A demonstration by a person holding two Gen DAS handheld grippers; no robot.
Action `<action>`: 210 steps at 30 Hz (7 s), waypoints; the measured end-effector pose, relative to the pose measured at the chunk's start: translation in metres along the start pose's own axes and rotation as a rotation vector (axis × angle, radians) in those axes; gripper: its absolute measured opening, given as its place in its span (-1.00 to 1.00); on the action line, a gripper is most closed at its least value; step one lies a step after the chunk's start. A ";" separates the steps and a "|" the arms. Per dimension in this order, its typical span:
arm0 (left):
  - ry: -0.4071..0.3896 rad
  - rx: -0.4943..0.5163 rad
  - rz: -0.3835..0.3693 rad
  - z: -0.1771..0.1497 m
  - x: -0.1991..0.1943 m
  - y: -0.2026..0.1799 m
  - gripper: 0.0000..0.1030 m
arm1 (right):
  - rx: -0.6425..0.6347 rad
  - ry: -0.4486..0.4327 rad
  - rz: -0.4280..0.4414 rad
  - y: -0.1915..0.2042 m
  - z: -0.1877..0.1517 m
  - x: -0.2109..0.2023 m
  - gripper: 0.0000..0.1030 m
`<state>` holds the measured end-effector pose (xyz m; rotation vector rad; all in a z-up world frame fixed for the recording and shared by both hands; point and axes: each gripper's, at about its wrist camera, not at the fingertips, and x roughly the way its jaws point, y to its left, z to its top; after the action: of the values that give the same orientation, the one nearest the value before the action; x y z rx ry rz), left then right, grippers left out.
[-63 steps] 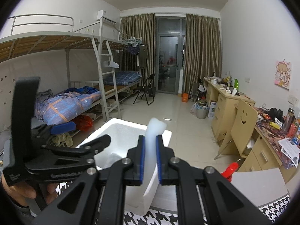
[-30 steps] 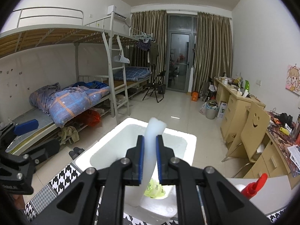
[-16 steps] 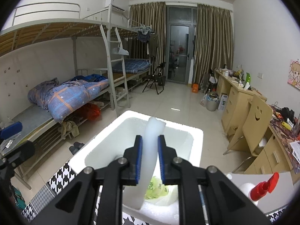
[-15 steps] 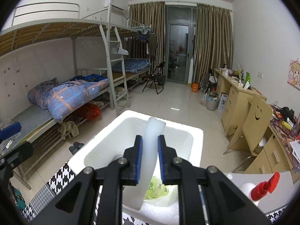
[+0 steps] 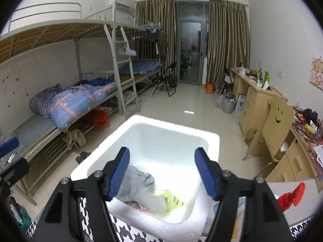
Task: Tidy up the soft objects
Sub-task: 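Move both grippers away from the foam box toward the table items, then move the left gripper to the yellow foam net while the right approaches the white mask, then close the left gripper on the yellow foam net while the right closes on the mask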
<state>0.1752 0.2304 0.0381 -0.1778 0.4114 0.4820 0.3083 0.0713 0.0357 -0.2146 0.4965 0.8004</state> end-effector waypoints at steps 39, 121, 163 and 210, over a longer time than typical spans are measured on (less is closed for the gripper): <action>-0.072 0.061 -0.053 -0.011 -0.091 -0.039 0.98 | 0.002 -0.118 0.004 0.015 -0.024 -0.120 0.78; -0.090 0.096 -0.284 -0.101 -0.149 -0.121 0.98 | 0.057 -0.192 -0.099 -0.026 -0.138 -0.224 0.82; 0.027 0.152 -0.351 -0.134 -0.111 -0.167 0.98 | 0.157 -0.066 -0.225 -0.071 -0.194 -0.212 0.83; 0.205 0.232 -0.393 -0.168 -0.051 -0.198 0.98 | 0.285 0.214 -0.185 -0.095 -0.234 -0.139 0.82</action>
<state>0.1721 -0.0072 -0.0780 -0.0801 0.6134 0.0275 0.2157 -0.1673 -0.0965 -0.0801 0.7737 0.5214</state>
